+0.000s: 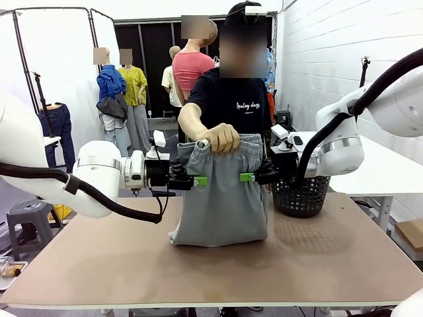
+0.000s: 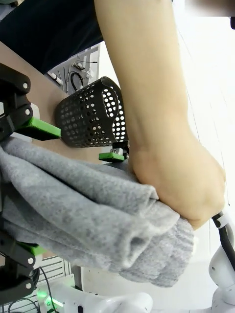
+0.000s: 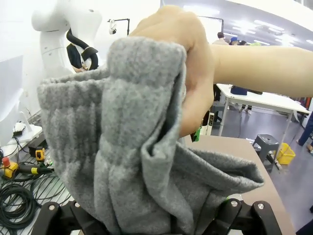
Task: Fold the training pants.
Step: Release the ends of the Training pants and then grab the overlapped ends.
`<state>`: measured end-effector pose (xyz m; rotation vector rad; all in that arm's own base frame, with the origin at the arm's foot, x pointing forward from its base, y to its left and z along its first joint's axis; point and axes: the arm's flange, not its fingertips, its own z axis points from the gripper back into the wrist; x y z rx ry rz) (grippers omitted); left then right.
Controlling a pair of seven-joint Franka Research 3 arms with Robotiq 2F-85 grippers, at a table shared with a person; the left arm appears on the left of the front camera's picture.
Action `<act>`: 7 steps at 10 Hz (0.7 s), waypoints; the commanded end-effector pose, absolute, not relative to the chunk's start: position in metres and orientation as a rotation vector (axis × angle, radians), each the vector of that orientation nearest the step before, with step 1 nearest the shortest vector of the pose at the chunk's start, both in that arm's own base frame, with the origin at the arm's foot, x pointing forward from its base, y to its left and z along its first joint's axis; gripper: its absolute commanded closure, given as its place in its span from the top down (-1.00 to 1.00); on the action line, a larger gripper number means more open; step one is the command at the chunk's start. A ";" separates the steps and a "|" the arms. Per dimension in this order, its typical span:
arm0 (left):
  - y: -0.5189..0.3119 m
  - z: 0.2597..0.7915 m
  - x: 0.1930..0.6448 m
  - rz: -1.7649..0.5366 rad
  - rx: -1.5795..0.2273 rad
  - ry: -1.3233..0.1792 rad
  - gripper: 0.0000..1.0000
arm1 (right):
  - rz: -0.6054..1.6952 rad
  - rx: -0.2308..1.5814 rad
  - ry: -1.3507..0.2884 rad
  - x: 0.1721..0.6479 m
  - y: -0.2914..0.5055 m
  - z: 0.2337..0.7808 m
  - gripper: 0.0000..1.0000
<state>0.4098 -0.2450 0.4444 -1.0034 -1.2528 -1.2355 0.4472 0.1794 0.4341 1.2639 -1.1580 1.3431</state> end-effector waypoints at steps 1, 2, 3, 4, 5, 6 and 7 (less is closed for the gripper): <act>-0.259 0.439 0.417 -1.263 -1.021 -1.287 1.00 | 1.313 1.282 -1.172 0.460 0.190 0.435 1.00; -0.262 0.437 0.417 -1.259 -1.042 -1.289 1.00 | 1.314 1.293 -1.175 0.459 0.192 0.436 1.00; -0.261 0.438 0.419 -1.253 -1.068 -1.294 0.91 | 1.316 1.301 -1.170 0.461 0.194 0.435 1.00; -0.260 0.439 0.420 -1.249 -1.066 -1.296 0.51 | 1.289 1.328 -1.171 0.466 0.192 0.435 0.60; -0.261 0.438 0.418 -1.235 -1.096 -1.302 0.11 | 1.284 1.322 -1.163 0.467 0.188 0.435 0.21; -0.261 0.440 0.417 -1.228 -1.102 -1.303 -0.29 | 1.279 1.317 -1.155 0.467 0.187 0.435 -0.19; -0.258 0.441 0.417 -1.229 -1.078 -1.303 -0.69 | 1.281 1.320 -1.151 0.468 0.188 0.435 -0.59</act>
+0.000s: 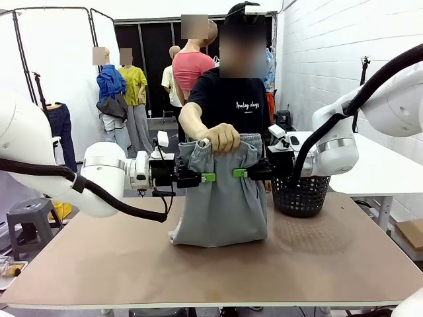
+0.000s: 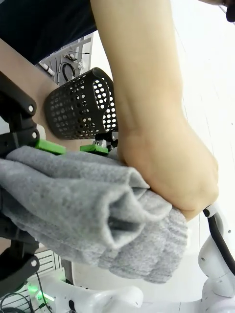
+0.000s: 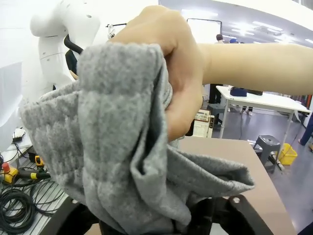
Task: Fold the training pants.
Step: Release the ends of the Training pants and then grab the overlapped ends.
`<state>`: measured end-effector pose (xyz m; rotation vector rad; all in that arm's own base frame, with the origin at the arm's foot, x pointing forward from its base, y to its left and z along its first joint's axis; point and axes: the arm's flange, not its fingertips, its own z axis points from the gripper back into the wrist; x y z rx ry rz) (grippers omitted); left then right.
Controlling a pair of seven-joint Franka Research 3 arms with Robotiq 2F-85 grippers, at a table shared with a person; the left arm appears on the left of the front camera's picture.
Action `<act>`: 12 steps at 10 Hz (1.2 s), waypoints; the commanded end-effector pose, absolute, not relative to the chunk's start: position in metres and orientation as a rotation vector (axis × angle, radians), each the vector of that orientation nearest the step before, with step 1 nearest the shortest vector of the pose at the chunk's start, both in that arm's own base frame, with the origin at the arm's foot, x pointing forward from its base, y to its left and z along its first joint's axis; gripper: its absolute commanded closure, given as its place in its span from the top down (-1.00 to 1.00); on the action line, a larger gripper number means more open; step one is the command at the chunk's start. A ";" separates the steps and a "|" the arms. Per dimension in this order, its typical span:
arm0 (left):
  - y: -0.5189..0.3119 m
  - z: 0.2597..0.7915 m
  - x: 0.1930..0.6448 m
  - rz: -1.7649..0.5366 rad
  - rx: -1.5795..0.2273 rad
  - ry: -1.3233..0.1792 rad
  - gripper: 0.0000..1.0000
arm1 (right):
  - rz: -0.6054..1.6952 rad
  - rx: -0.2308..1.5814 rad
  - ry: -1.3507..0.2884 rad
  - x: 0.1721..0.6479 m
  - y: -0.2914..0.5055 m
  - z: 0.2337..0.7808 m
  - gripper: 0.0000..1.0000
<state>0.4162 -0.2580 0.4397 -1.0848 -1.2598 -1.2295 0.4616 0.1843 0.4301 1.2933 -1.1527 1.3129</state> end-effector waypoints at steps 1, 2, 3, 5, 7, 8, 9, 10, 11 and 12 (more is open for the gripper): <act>-0.256 0.441 0.418 -1.211 -1.055 -1.317 -1.00 | 1.288 1.332 -1.140 0.466 0.187 0.436 -0.99; -0.256 0.440 0.418 -1.201 -1.041 -1.319 -1.00 | 1.295 1.341 -1.120 0.464 0.183 0.437 -1.00; -0.255 0.440 0.419 -1.200 -1.033 -1.318 -1.00 | 1.305 1.344 -1.101 0.464 0.182 0.439 -1.00; -0.252 0.440 0.422 -1.185 -1.040 -1.324 -1.00 | 1.318 1.349 -1.087 0.464 0.184 0.440 -1.00; -0.254 0.440 0.424 -1.181 -1.057 -1.330 -1.00 | 1.333 1.336 -1.054 0.466 0.185 0.440 -1.00; -0.252 0.441 0.427 -1.179 -1.070 -1.327 -1.00 | 1.333 1.321 -1.033 0.470 0.188 0.438 -1.00; -0.249 0.443 0.431 -1.179 -1.085 -1.357 -1.00 | 1.346 1.284 -1.012 0.474 0.192 0.437 -1.00; -0.244 0.443 0.435 -1.157 -1.181 -1.308 -1.00 | 1.375 1.223 -1.011 0.481 0.197 0.439 -1.00; -0.248 0.439 0.424 -1.185 -1.061 -1.279 -1.00 | 1.338 1.307 -1.065 0.464 0.184 0.435 -1.00; -0.248 0.439 0.424 -1.185 -1.061 -1.279 -1.00 | 1.338 1.307 -1.065 0.464 0.184 0.435 -1.00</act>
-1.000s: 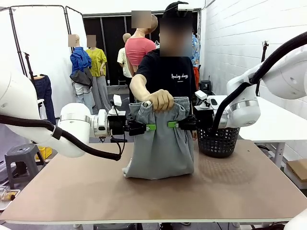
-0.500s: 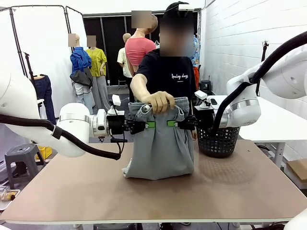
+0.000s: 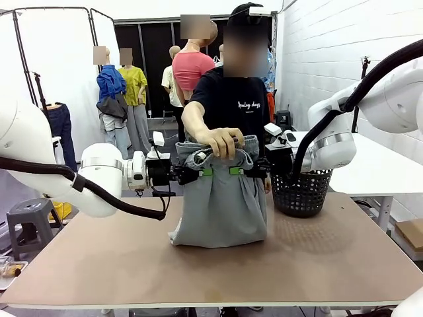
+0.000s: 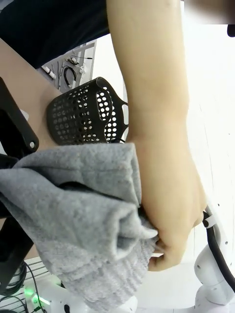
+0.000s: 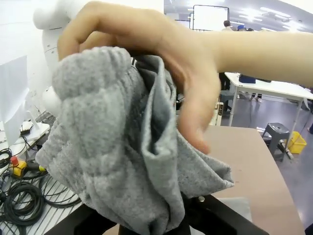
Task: Fold the training pants.
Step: Release the ends of the Training pants and then grab the overlapped ends, then fold the Training pants in half.
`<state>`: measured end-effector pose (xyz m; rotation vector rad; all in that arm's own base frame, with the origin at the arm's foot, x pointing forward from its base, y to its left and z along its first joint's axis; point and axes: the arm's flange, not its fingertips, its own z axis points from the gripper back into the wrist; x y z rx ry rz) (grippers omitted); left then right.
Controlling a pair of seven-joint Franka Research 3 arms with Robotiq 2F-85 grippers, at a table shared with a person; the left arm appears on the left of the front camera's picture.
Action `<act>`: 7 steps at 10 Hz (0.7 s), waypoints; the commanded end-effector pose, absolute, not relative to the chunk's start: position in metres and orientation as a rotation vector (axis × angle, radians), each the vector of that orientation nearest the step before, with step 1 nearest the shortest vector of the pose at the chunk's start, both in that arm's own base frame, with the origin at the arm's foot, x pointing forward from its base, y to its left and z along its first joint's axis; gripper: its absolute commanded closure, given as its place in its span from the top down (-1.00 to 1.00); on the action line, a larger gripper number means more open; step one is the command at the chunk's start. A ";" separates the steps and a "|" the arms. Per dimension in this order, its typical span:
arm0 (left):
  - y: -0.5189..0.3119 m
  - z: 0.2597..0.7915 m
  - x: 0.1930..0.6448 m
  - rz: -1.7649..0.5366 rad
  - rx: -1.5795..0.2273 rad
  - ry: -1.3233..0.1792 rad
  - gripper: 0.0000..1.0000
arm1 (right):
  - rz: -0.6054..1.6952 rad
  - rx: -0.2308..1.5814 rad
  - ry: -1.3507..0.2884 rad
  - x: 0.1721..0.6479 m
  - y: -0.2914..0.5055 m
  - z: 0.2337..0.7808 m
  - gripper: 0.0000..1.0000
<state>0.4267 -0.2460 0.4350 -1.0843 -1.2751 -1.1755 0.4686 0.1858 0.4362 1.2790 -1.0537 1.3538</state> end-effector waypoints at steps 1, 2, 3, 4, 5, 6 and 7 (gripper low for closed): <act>-0.248 0.439 0.424 -1.185 -1.061 -1.279 -1.00 | 1.338 1.307 -1.065 0.464 0.184 0.435 -1.00; -0.248 0.439 0.424 -1.185 -1.061 -1.279 -1.00 | 1.338 1.307 -1.065 0.464 0.184 0.435 -1.00; -0.248 0.439 0.424 -1.185 -1.061 -1.279 -1.00 | 1.338 1.307 -1.065 0.464 0.184 0.435 -1.00; -0.248 0.439 0.424 -1.185 -1.061 -1.279 -1.00 | 1.338 1.307 -1.065 0.464 0.184 0.435 -1.00; -0.248 0.439 0.424 -1.185 -1.061 -1.279 -1.00 | 1.338 1.307 -1.065 0.464 0.184 0.435 -1.00; -0.248 0.439 0.424 -1.185 -1.061 -1.279 -1.00 | 1.338 1.307 -1.065 0.464 0.184 0.435 -1.00; -0.248 0.439 0.424 -1.185 -1.061 -1.279 -1.00 | 1.338 1.307 -1.065 0.464 0.184 0.435 -1.00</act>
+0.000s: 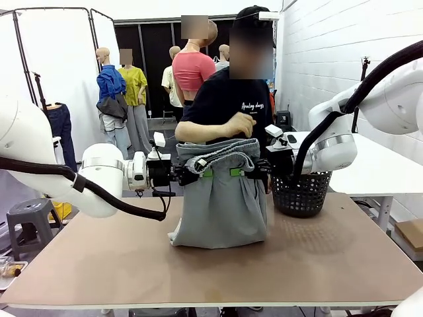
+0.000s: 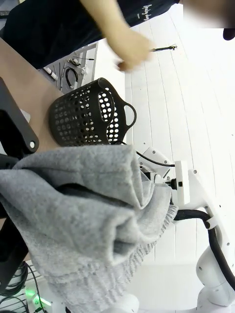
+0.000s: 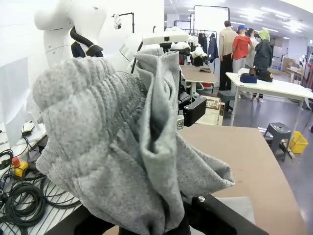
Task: Fold the training pants.
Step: Fold the Training pants in half.
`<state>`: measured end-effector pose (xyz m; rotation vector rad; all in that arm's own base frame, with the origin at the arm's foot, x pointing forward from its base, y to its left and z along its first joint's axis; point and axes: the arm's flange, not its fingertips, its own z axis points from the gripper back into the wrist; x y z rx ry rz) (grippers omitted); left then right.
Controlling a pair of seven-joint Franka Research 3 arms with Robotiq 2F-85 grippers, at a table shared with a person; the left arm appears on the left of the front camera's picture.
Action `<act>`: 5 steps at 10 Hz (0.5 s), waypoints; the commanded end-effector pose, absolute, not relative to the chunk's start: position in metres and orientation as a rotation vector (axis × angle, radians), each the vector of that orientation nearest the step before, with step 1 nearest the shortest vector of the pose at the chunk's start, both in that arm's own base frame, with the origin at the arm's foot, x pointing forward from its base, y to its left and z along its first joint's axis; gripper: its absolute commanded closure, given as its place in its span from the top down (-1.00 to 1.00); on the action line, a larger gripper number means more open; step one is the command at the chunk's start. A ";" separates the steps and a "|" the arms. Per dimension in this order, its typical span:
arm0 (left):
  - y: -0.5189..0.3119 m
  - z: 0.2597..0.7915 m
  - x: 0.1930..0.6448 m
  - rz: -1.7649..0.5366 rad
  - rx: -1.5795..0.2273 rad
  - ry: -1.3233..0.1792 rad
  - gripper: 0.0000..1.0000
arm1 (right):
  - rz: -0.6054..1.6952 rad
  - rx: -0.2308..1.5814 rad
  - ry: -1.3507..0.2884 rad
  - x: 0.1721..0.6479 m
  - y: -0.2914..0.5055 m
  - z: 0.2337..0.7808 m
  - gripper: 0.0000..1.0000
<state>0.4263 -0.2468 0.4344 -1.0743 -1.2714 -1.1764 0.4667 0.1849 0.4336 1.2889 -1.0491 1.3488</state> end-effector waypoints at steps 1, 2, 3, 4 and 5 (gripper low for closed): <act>-0.248 0.439 0.424 -1.185 -1.061 -1.279 -1.00 | 1.338 1.307 -1.065 0.464 0.184 0.435 -1.00; -0.248 0.439 0.424 -1.185 -1.061 -1.279 -1.00 | 1.338 1.307 -1.065 0.464 0.184 0.435 -1.00; -0.248 0.439 0.424 -1.185 -1.061 -1.279 -1.00 | 1.338 1.307 -1.065 0.464 0.184 0.435 -1.00; -0.248 0.439 0.424 -1.185 -1.061 -1.279 -1.00 | 1.338 1.307 -1.065 0.464 0.184 0.435 -1.00; -0.248 0.439 0.424 -1.185 -1.061 -1.279 -1.00 | 1.338 1.307 -1.065 0.464 0.184 0.435 -1.00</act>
